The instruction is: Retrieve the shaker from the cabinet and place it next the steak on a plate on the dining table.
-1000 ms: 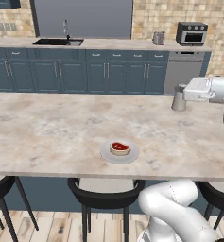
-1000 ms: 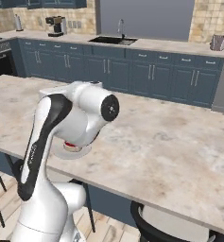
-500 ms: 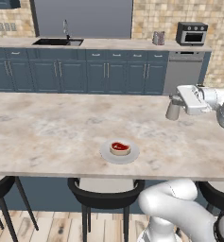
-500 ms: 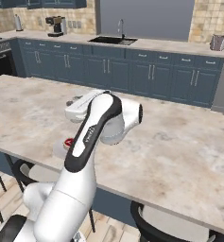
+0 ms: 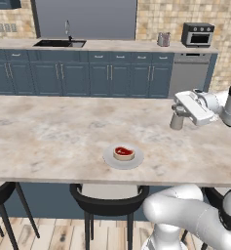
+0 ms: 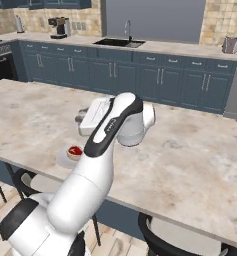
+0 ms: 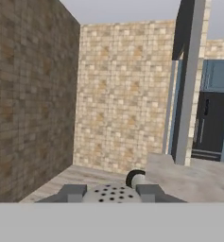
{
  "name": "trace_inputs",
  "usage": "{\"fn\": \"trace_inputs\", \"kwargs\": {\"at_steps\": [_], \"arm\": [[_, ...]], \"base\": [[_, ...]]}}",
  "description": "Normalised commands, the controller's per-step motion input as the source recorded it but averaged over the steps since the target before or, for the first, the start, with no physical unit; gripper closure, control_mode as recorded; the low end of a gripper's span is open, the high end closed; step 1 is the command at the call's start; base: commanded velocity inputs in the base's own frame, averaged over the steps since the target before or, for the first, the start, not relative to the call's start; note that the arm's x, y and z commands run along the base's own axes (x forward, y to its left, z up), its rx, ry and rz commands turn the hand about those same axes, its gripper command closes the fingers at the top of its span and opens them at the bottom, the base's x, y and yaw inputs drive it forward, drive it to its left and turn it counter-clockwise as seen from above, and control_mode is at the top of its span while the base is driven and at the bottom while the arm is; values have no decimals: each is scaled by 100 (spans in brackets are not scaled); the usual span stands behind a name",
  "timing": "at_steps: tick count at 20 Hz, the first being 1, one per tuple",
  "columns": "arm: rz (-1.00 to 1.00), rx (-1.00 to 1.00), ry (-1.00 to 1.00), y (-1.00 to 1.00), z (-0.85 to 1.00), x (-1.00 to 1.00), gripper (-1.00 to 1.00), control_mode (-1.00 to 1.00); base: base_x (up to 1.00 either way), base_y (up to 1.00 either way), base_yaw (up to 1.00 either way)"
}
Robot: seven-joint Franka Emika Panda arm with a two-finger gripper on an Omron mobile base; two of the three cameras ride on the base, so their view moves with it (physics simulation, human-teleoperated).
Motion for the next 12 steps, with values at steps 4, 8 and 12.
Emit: {"fn": "trace_inputs", "kwargs": {"at_steps": [4,8,12], "arm": [[0,-9,-6,0,-27,-1,100,-100],[0,0,0,0,-27,0,100,-100],[0,5,0,6,-19,0,100,-100]], "base": [[0,0,0],[0,0,0],[0,0,0]]}}
